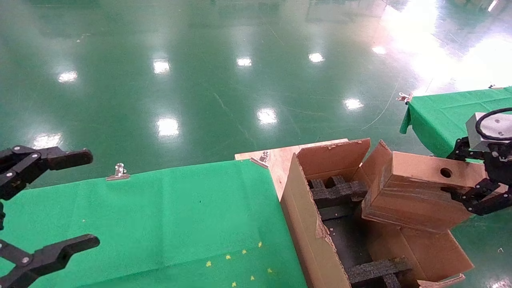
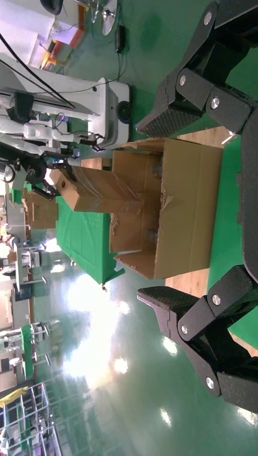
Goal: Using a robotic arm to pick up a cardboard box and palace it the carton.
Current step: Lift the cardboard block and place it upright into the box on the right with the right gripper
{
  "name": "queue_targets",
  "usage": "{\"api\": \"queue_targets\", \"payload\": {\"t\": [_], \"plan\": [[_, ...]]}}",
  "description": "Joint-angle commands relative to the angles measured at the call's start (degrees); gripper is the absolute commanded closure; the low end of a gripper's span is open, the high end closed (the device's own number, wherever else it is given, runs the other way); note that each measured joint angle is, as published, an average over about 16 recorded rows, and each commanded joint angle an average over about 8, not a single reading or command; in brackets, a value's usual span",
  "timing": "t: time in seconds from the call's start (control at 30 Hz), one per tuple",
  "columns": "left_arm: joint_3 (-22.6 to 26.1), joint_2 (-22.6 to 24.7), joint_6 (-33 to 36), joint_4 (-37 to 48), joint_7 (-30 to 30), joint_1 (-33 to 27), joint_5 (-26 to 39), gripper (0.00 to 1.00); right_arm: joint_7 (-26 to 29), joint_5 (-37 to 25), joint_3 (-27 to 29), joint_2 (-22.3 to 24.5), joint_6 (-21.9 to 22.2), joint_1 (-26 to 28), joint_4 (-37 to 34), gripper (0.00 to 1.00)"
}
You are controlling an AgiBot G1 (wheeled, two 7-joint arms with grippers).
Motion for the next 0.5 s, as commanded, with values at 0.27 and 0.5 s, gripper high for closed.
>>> {"api": "queue_targets", "payload": {"t": [0.27,0.5], "plan": [[0.00,-0.01,-0.01,0.01,0.00,0.01,-0.01,0.00,2.81,1.05,-1.94,0.08,2.19,-1.03,-0.38,1.00],[0.00,-0.01,-0.01,0.01,0.01,0.01,-0.01,0.00,13.45,3.41,-3.26,1.86,7.22,-4.96,-0.68,1.00]]}}
